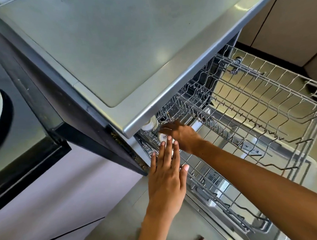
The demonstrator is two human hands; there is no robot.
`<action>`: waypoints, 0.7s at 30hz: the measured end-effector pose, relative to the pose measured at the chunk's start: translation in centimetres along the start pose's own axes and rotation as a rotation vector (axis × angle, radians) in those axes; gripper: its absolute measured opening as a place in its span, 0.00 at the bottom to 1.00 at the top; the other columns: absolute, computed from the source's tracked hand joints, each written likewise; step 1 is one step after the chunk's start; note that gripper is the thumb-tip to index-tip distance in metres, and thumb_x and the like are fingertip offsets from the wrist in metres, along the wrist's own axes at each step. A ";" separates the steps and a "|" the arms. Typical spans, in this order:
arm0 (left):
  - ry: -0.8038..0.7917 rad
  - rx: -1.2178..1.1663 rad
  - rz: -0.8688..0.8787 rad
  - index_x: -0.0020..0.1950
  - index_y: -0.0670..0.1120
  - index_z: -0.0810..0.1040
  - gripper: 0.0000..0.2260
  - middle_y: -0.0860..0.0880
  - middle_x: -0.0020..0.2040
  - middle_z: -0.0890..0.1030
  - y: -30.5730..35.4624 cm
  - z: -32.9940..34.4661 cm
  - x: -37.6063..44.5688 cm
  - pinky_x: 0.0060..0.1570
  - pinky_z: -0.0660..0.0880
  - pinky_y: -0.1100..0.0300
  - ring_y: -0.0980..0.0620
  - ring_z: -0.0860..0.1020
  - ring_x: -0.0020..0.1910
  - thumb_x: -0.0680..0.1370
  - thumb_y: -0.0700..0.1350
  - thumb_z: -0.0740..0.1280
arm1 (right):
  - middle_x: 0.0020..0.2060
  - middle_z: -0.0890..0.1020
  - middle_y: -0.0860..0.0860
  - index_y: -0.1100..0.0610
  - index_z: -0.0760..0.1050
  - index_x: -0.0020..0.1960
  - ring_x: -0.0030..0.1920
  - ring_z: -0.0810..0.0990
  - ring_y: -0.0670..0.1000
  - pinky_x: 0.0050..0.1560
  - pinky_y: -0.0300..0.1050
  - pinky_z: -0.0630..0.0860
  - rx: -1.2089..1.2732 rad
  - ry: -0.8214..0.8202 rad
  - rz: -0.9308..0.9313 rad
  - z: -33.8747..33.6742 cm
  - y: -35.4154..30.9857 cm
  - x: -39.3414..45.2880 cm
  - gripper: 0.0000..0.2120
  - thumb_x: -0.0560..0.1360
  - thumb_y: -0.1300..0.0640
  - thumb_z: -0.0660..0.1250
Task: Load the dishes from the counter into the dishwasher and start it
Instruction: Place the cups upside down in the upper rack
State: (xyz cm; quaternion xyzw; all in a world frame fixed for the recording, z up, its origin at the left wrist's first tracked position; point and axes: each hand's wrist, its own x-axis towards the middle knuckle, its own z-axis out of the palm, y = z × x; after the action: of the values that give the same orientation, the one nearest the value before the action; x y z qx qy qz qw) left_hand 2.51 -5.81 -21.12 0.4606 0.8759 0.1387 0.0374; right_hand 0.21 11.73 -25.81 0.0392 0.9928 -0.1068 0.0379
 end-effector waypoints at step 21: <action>-0.056 -0.063 -0.018 0.77 0.47 0.51 0.26 0.48 0.77 0.52 -0.1 0.0 0.0 0.73 0.51 0.46 0.50 0.47 0.76 0.81 0.56 0.41 | 0.62 0.77 0.53 0.53 0.72 0.65 0.40 0.84 0.53 0.35 0.44 0.80 0.087 0.236 0.159 -1.8 -1.4 -5.1 0.25 0.69 0.60 0.73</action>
State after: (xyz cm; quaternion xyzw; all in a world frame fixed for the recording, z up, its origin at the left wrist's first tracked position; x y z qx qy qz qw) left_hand 2.45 -5.91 -21.16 0.4549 0.8738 0.1530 0.0777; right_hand 5.00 10.44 -23.40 0.1316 0.9786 -0.1409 -0.0723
